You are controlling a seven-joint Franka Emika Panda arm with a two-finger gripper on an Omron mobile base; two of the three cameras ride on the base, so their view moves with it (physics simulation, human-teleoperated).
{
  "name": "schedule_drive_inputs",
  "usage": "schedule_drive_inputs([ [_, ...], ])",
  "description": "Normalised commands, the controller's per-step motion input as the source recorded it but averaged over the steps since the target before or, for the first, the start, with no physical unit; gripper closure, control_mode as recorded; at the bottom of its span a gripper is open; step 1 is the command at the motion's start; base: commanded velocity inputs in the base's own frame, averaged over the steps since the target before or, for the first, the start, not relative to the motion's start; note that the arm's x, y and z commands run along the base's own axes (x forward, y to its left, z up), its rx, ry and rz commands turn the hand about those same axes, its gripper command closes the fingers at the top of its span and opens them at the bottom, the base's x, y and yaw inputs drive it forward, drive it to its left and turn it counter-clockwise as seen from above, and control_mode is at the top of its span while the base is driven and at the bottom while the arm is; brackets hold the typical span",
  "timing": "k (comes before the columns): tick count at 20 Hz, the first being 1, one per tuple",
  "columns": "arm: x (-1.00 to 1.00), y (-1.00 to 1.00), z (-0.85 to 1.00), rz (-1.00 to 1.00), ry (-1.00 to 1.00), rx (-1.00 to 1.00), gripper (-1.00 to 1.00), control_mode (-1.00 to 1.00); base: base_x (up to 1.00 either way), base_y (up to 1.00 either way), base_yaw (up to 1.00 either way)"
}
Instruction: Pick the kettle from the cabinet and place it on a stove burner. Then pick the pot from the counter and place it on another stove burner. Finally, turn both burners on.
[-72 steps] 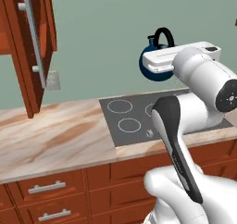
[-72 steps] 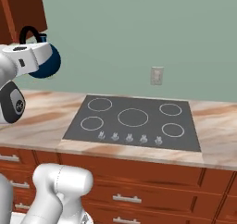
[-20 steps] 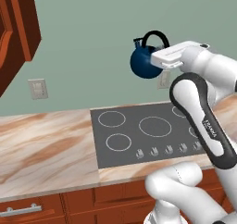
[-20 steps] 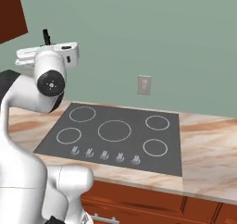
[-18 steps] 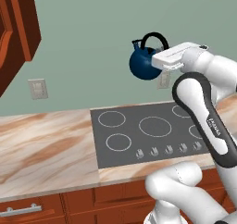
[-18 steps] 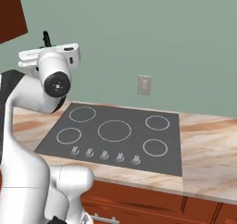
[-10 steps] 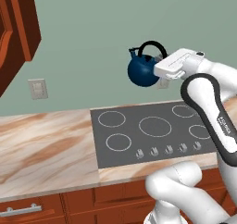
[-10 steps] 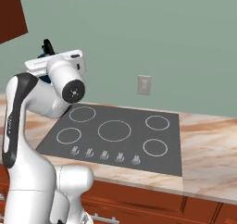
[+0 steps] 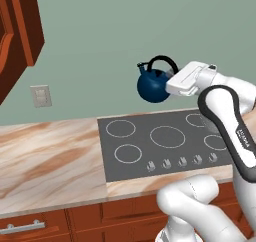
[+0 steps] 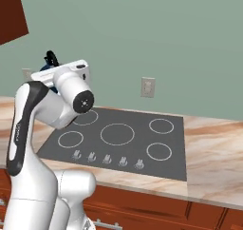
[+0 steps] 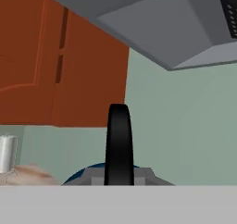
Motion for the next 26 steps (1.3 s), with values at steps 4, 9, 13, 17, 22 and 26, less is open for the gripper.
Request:
schedule_drive_inputs([
  [4,0.10,0.00,-0.31,0.03,0.05,0.00,1.00,-1.00,0.00,0.00,0.00],
  [9,0.09,0.00,-0.19,0.00,0.02,-0.01,1.00,-1.00,0.00,0.00,0.00],
  [13,0.14,0.00,-0.21,0.02,0.03,0.00,1.00,-1.00,0.00,0.00,0.00],
  [17,0.08,0.00,-0.23,0.00,0.00,0.00,1.00,-1.00,0.00,0.00,0.00],
  [22,0.05,0.00,-0.26,0.00,0.00,0.00,1.00,-1.00,0.00,0.00,0.00],
  [26,0.06,0.00,-0.23,0.00,0.00,-0.06,1.00,-1.00,0.00,0.00,0.00],
])
